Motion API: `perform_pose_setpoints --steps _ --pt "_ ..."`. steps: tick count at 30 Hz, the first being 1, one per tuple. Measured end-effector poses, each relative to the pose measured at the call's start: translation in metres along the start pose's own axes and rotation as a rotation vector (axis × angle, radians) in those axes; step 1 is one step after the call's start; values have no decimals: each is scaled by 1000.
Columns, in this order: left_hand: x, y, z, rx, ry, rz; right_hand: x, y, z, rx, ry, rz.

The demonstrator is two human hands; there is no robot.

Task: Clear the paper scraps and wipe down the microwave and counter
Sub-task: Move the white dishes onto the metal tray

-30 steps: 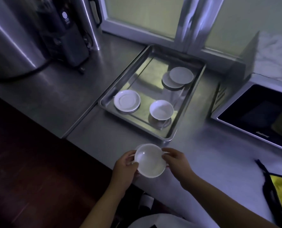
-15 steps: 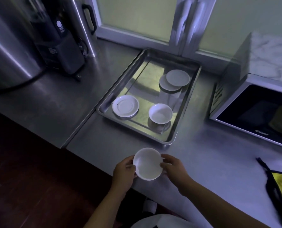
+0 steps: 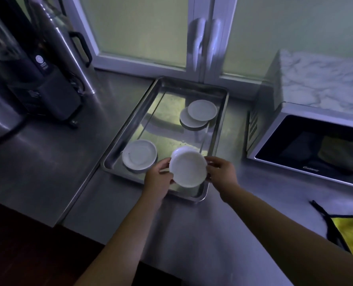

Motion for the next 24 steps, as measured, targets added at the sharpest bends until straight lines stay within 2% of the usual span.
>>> perform_pose_setpoints --steps 6,12,15,19,24 --pt "-64 -2 -6 -92 38 26 -65 -12 -16 89 74 12" --pt "-92 -26 -11 -388 48 91 -104 -2 -37 527 18 34" --pt "-97 -33 -9 -409 54 89 -109 -2 -48 718 -41 78" --pt "-95 -32 -6 -448 16 55 -107 2 -49 754 -46 95" --pt "-85 -42 1 -385 -13 146 -108 15 -51 675 -85 68"
Point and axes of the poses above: each hand's wrist, its own x-axis away from the middle knuckle, its own z-axis out of the back of the hand, y = z × x, the point moved 6 cm from there along -x, towards the middle knuckle, and after that the axes turned 4 degrees about -z, right-handed, at the moved point
